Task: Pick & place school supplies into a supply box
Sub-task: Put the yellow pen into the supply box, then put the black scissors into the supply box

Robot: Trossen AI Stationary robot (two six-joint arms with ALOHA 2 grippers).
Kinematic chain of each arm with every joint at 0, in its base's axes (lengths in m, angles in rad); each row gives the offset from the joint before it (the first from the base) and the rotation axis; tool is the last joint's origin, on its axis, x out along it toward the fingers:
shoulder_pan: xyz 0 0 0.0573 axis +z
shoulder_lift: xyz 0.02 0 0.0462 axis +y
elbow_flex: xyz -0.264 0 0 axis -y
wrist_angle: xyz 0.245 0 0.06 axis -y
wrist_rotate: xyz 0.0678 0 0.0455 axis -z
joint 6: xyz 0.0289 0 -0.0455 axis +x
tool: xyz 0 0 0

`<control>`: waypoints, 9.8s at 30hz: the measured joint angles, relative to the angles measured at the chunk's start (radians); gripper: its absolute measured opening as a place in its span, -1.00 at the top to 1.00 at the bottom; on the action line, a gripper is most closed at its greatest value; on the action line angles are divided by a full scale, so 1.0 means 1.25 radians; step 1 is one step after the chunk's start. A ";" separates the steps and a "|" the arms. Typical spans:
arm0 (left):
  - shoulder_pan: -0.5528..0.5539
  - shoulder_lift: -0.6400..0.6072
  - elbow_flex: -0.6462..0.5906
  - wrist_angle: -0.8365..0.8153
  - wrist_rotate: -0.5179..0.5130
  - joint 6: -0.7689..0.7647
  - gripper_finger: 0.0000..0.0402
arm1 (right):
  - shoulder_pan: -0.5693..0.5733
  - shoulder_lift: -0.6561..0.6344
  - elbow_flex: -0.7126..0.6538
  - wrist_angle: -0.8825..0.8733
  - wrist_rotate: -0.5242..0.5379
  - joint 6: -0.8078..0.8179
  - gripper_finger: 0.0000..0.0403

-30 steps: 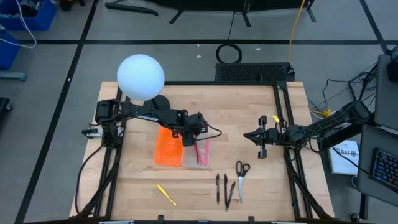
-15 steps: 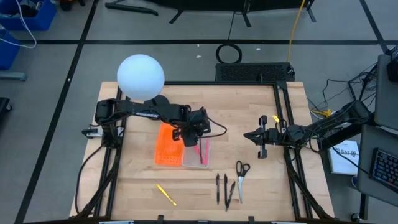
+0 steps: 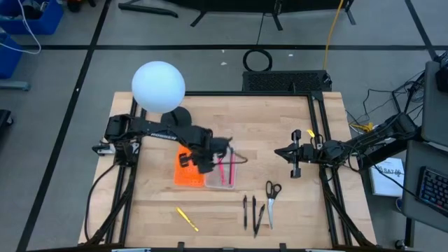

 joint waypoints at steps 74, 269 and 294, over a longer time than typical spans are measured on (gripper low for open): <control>-0.574 -0.076 -0.221 0.455 -0.175 -1.306 0.19 | 0.000 -0.001 0.000 0.082 0.001 0.023 1.00; -0.022 -1.220 -0.952 0.893 0.079 -0.765 0.99 | 0.000 0.076 0.000 -0.142 -0.022 0.233 1.00; -0.002 -1.219 -1.070 1.071 -0.124 -0.968 0.90 | 0.058 0.322 0.524 -0.744 0.087 0.416 1.00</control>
